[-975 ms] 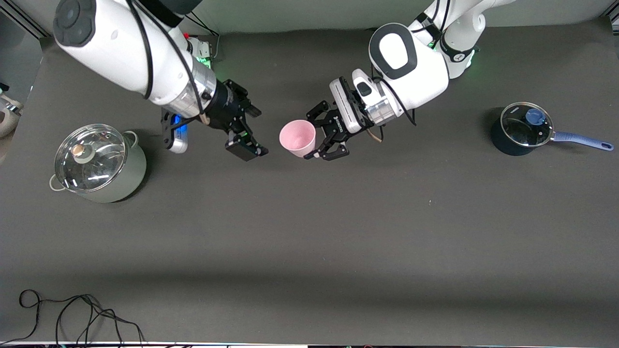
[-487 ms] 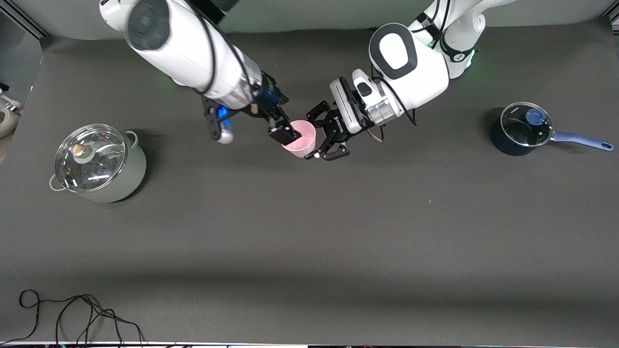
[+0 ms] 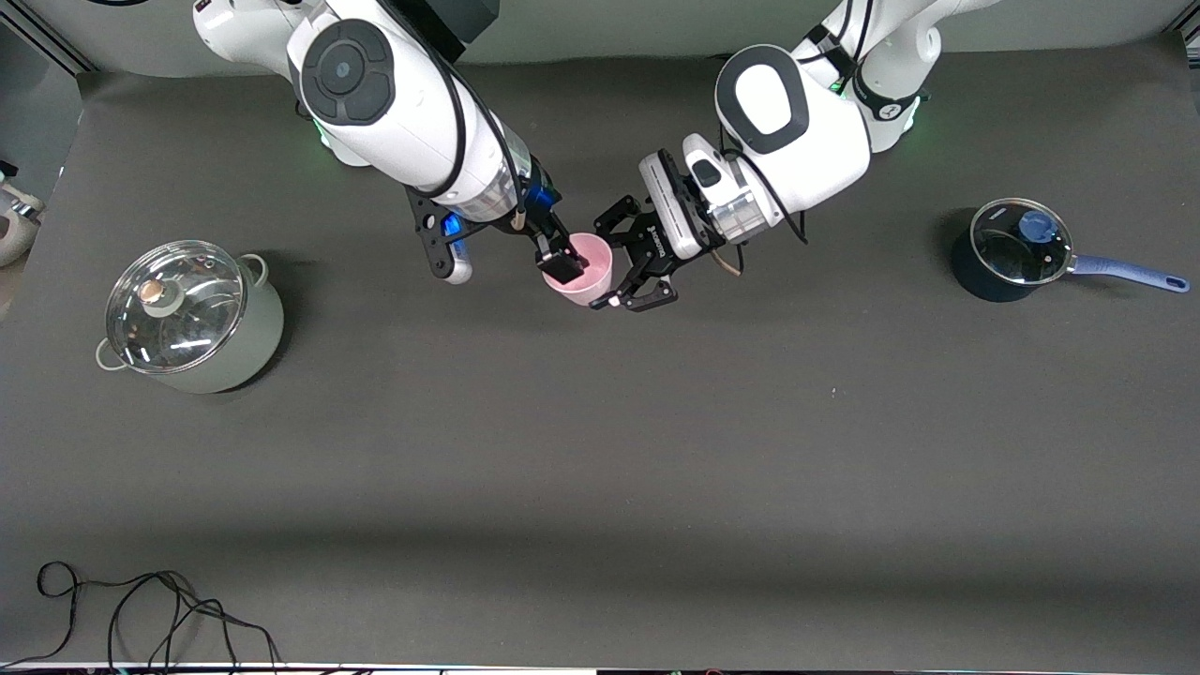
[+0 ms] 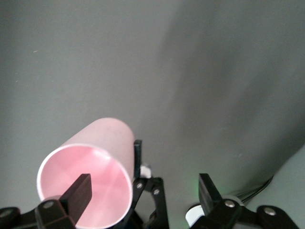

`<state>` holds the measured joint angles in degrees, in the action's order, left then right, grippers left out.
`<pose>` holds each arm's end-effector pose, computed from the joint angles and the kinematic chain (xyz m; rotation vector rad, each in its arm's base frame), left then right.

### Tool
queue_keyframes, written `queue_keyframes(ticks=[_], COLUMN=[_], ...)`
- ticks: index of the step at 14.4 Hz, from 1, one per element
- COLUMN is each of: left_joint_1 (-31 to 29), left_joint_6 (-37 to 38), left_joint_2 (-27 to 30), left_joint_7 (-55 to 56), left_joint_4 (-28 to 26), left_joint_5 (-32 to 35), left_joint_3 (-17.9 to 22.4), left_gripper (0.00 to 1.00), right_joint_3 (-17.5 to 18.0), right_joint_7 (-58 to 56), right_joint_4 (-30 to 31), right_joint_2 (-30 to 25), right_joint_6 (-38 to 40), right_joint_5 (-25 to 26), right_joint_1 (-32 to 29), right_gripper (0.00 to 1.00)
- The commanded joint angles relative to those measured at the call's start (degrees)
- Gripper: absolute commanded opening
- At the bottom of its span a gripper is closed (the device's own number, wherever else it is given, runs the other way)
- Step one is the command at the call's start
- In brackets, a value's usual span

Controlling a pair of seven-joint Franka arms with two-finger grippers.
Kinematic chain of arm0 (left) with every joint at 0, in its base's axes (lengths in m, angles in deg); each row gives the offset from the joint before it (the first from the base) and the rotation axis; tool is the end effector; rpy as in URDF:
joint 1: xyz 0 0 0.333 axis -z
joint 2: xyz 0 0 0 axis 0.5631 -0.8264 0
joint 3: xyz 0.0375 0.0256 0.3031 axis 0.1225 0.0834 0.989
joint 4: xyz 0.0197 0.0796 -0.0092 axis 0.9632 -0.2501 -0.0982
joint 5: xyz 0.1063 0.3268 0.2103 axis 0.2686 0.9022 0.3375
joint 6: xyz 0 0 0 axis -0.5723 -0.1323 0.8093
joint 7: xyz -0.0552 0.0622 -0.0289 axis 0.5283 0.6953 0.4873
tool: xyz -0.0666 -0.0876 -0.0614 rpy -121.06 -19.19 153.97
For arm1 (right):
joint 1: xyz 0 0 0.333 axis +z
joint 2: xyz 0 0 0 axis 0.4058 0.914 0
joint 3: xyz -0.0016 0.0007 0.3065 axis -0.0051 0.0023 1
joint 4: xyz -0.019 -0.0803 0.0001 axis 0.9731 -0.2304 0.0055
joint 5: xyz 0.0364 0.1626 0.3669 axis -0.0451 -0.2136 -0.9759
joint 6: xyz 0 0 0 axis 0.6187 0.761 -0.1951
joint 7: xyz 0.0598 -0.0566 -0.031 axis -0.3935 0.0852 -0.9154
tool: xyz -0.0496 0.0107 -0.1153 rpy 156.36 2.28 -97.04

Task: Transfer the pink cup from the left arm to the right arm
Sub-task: 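Close the right gripper on the cup rim beside the left gripper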

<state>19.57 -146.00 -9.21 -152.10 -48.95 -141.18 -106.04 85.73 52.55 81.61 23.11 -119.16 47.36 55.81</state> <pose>0.4752 -0.4197 0.4060 1.8349 -1.2172 1.1045 0.5212 0.4385 0.5367 -2.4351 1.7314 0.4957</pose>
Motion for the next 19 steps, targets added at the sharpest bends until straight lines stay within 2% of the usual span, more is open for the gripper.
queue_keyframes(ticks=[1,2,6,7,13,15,16,17,19], left_joint_1=[-0.2,-0.2,-0.2,-0.2,-0.2,-0.3,-0.3,-0.4,-0.6], left_joint_6=[-0.5,-0.5,-0.9,-0.9,-0.9,-0.9,-0.9,-1.0,-0.9], left_joint_2=[1.4,1.4,1.4,1.4,1.3,1.2,1.2,1.3,1.3], left_joint_7=[1.0,1.0,1.0,1.0,1.0,1.0,1.0,1.2,1.1], left_joint_4=[-0.2,-0.2,-0.2,-0.2,-0.1,-0.1,0.0,0.0,0.6], left_joint_5=[-1.2,-1.2,-1.2,-1.1,-1.2,-1.2,-1.2,-1.2,-1.1], left_joint_3=[-0.4,-0.4,-0.4,-0.4,-0.4,-0.4,-0.4,-0.4,-0.3], left_gripper=[0.44,0.44,0.44,0.44,0.44,0.44,0.48,0.58,0.88], right_joint_3=[0.0,0.0,0.0,0.0,0.0,-0.1,-0.3,-0.5,-0.6], right_joint_7=[1.3,1.3,1.3,1.3,0.3,-3.6,-5.1,-5.8,-9.5], right_joint_4=[-0.2,-0.2,-0.5,-0.6,-0.8,-0.8,-0.8,-0.9,-1.0], right_joint_2=[0.1,0.0,0.1,0.1,0.1,0.0,-0.1,-0.4,-0.6], right_joint_6=[2.7,2.8,2.7,2.7,2.5,2.5,2.5,2.5,2.7], right_joint_5=[2.2,2.5,2.6,2.7,3.2,3.2,3.3,3.3,4.0], right_joint_1=[0.3,0.3,0.3,0.3,0.1,0.0,-0.1,-0.3,-1.5], right_gripper=[0.89,0.78,0.1,0.0,0.0,0.0,0.0,0.0,0.0])
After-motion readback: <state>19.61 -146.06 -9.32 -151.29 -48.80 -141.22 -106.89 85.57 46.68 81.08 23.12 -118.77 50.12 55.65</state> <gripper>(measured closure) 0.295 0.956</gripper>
